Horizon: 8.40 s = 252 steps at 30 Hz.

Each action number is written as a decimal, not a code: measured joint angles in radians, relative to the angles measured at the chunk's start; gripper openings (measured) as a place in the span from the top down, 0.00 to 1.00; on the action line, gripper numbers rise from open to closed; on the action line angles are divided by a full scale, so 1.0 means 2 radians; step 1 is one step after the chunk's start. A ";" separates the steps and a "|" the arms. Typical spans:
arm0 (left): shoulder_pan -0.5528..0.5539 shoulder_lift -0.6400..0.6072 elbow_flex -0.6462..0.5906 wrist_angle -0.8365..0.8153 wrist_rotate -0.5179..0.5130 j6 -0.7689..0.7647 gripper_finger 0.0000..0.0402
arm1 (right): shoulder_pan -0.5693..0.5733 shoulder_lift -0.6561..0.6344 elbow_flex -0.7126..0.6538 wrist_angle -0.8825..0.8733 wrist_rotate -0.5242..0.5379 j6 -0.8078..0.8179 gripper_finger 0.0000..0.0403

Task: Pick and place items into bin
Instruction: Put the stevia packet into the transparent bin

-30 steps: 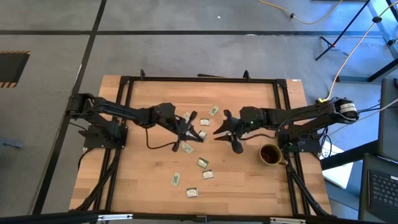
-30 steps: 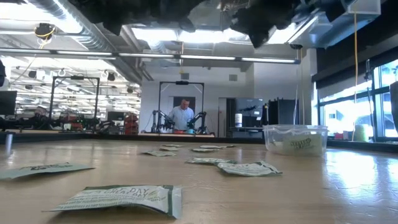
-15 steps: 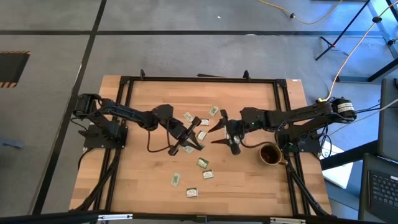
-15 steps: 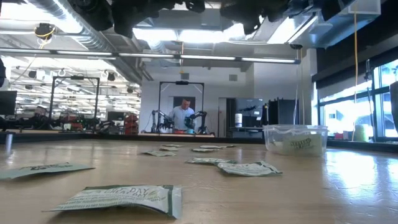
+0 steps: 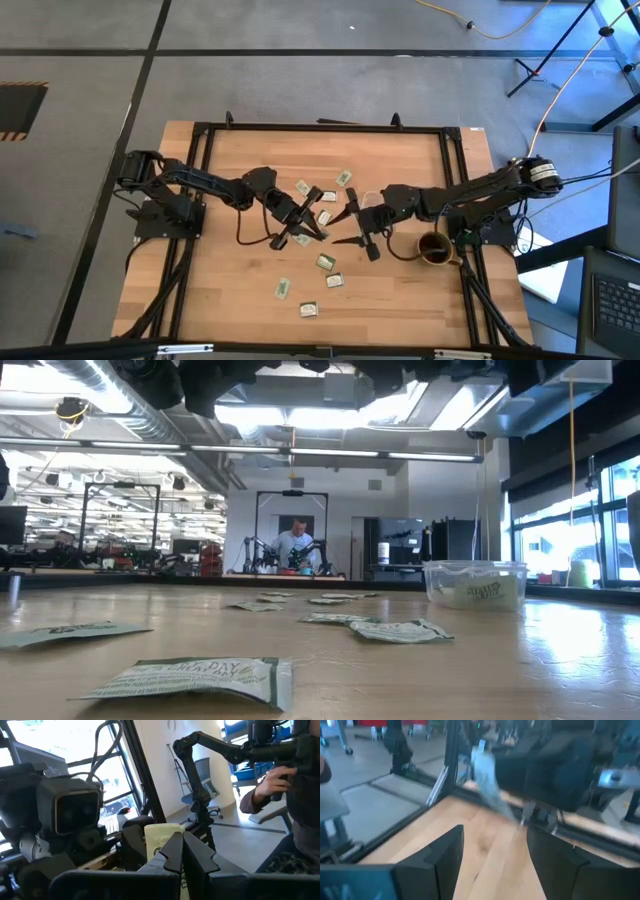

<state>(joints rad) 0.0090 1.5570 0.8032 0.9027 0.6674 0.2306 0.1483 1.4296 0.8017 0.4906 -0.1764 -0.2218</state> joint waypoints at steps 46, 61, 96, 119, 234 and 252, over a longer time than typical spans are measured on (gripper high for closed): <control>0.003 0.003 0.000 0.045 -0.008 0.009 0.99 | 0.000 0.015 0.001 0.100 -0.042 0.013 0.54; 0.003 0.003 0.000 0.038 -0.008 0.009 0.99 | 0.000 0.015 0.001 0.101 -0.040 0.017 0.75; 0.019 -0.029 0.000 -0.334 -0.143 0.072 0.73 | -0.043 -0.098 -0.001 -0.341 0.070 0.242 1.00; -0.104 -0.022 0.000 -0.471 -0.207 -0.072 0.75 | -0.106 0.014 -0.021 -0.489 0.039 0.292 0.99; -0.092 0.015 0.000 -0.114 -0.783 0.302 0.99 | -0.082 0.008 0.060 -0.214 0.176 0.230 0.39; -0.092 0.015 0.000 -0.112 -0.784 0.315 0.99 | -0.082 0.008 0.059 -0.210 0.175 0.226 0.79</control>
<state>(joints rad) -0.1757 1.5864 0.8032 0.6777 -0.9001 0.8600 -0.0166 1.4448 0.9203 0.0711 0.1729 0.2294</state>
